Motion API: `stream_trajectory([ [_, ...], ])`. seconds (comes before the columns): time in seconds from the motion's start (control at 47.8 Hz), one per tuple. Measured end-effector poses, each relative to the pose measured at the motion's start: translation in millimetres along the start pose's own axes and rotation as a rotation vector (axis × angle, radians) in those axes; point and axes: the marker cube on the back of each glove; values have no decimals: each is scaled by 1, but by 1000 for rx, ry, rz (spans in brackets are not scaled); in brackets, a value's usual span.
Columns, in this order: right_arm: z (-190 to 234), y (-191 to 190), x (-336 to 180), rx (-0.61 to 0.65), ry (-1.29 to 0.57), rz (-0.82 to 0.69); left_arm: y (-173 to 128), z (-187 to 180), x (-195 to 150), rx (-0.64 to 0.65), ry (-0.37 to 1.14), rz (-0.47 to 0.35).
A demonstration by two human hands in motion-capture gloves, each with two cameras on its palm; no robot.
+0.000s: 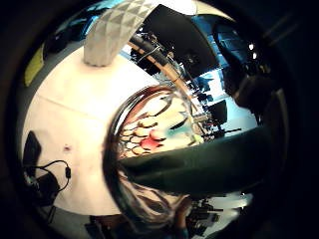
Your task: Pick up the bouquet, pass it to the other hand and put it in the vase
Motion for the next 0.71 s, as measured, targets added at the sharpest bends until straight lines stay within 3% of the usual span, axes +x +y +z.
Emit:
stream_trajectory([
  [0.105, -3, 1, 1, 2, -1, -15, -2, 17, -3, -45, -146, -15],
  [0.23, -10, 1, 2, 15, 33, -26, 8, -8, -28, -161, -583, -58],
  [0.272, -11, 3, 3, 18, 45, 11, 12, -17, -33, -179, -658, -64],
  [0.356, -12, 7, 2, 17, 38, 118, 18, -39, -42, -165, -637, -92],
  [0.46, -12, 4, 4, 20, 56, 44, 22, -70, -58, -128, -612, -124],
  [0.523, -11, 1, 5, 22, 64, -26, 24, -83, -62, -101, -571, -118],
  [0.711, -4, 4, -4, 11, 49, 109, 29, -110, -63, -38, -349, -64],
])
